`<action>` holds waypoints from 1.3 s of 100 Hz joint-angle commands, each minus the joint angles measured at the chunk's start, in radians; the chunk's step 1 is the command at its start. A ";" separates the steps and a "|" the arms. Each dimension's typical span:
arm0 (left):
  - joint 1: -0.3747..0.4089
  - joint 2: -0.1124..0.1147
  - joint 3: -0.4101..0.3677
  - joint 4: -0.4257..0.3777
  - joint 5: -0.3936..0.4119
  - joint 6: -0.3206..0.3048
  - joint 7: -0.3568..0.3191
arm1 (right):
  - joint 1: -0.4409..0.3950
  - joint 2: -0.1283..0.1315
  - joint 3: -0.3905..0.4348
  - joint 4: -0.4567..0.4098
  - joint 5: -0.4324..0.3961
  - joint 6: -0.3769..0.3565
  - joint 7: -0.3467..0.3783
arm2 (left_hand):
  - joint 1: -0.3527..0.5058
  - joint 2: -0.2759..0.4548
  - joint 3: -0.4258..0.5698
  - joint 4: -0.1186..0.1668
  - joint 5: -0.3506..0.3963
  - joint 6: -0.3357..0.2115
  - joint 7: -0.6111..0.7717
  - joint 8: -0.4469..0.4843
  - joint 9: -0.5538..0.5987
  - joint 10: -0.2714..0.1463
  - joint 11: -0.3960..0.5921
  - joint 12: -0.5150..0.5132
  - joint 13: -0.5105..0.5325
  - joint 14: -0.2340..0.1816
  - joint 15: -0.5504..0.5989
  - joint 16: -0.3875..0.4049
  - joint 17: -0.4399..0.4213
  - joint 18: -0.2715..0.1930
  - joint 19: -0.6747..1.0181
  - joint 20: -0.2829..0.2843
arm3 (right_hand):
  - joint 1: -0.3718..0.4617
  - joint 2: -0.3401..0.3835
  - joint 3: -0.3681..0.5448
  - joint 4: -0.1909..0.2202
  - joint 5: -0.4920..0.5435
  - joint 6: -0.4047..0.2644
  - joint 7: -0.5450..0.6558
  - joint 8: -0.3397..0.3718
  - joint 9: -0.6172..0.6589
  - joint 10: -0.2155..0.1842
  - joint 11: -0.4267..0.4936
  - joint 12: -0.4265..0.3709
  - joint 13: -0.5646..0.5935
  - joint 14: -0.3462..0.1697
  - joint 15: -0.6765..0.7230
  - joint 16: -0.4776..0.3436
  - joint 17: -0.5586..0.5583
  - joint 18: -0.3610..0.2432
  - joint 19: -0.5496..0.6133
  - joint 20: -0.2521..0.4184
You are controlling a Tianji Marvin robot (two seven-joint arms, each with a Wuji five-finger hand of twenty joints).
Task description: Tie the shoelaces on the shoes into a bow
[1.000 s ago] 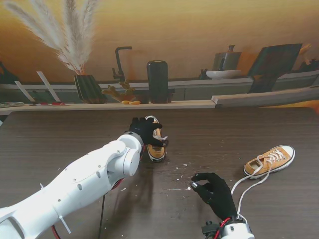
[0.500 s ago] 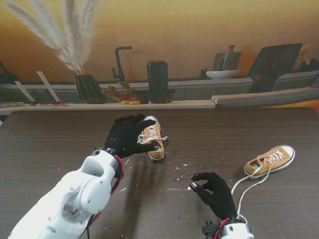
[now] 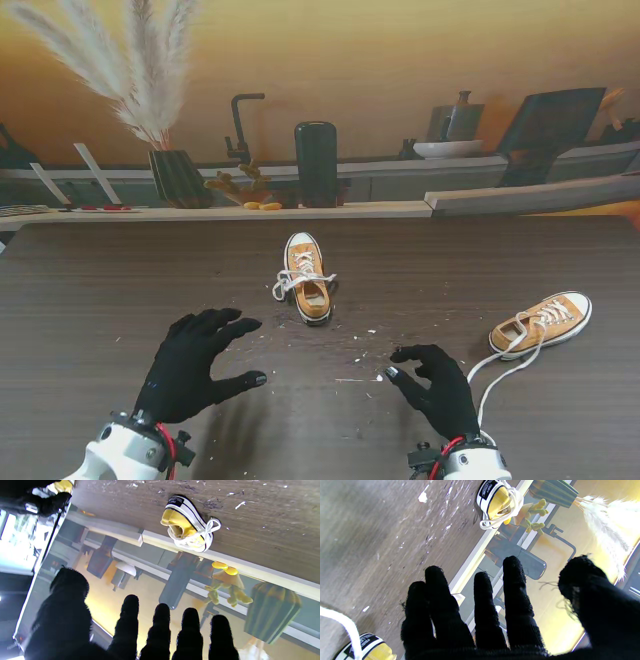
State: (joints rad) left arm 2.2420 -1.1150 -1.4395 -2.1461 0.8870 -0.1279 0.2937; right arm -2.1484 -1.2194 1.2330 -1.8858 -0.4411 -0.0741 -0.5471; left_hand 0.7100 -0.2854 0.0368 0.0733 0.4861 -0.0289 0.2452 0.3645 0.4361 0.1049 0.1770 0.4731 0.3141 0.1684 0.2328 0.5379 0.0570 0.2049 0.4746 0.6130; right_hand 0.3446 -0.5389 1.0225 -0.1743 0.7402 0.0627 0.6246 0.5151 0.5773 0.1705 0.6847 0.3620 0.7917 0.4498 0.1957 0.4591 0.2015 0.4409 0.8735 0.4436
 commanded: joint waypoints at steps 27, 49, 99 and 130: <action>0.018 -0.034 -0.002 0.167 -0.072 -0.079 0.139 | 0.020 0.006 -0.042 0.022 -0.173 0.073 -0.089 | 0.050 0.005 0.015 0.020 0.045 0.040 0.031 0.020 0.043 0.004 0.028 -0.014 0.045 -0.003 0.004 -0.020 0.022 0.029 -0.009 0.009 | -0.035 -0.007 -0.032 0.020 -0.024 -0.026 -0.011 0.002 -0.002 0.000 -0.007 -0.008 -0.001 0.017 -0.010 -0.006 0.009 -0.029 0.042 0.009; -0.021 -0.040 -0.014 0.234 -0.141 -0.091 0.116 | 0.055 0.015 -0.061 0.032 -0.298 0.169 -0.143 | 0.065 0.003 0.035 0.025 0.055 0.051 0.048 0.021 0.049 0.016 0.048 -0.006 0.043 0.001 0.021 -0.013 0.017 0.032 0.006 0.014 | -0.043 -0.008 -0.035 0.021 -0.036 -0.030 -0.008 0.001 -0.002 -0.004 -0.008 -0.009 -0.007 0.007 -0.003 0.003 0.001 -0.053 0.029 -0.003; -0.030 -0.042 -0.016 0.261 -0.149 -0.096 0.125 | 0.117 0.070 0.134 0.006 -0.522 0.394 0.096 | 0.059 0.010 0.052 0.024 0.063 0.049 0.069 0.018 0.050 0.014 0.062 -0.007 0.043 0.004 0.038 -0.013 0.013 0.032 0.033 0.014 | -0.059 0.002 -0.062 0.024 -0.125 -0.049 -0.009 -0.002 -0.083 -0.016 -0.013 -0.009 -0.092 -0.019 -0.035 0.009 -0.082 -0.131 -0.023 -0.061; -0.029 -0.044 -0.012 0.265 -0.165 -0.114 0.129 | 0.196 0.098 0.196 0.099 -0.654 0.473 0.190 | 0.056 0.012 0.059 0.024 0.069 0.048 0.079 0.018 0.056 0.014 0.066 -0.007 0.048 0.007 0.045 -0.013 0.012 0.038 0.054 0.014 | -0.064 0.004 -0.067 0.029 -0.183 -0.058 -0.007 -0.010 -0.133 -0.027 -0.003 -0.006 -0.132 -0.029 -0.054 -0.013 -0.112 -0.144 -0.031 -0.088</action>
State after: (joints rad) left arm 2.2120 -1.1578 -1.4541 -1.8762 0.7198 -0.2406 0.4413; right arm -1.9729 -1.1359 1.4110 -1.8036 -1.0846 0.3811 -0.3778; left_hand 0.7614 -0.2870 0.0713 0.0824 0.5367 -0.0279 0.3184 0.3674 0.4809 0.1207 0.2360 0.4729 0.3409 0.1713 0.2609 0.5377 0.0778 0.2067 0.5150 0.6129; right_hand 0.3213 -0.5407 0.9865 -0.1744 0.5868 0.0190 0.6213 0.5151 0.4896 0.1551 0.6883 0.3580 0.6920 0.4097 0.1599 0.4587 0.1121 0.3527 0.8453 0.3661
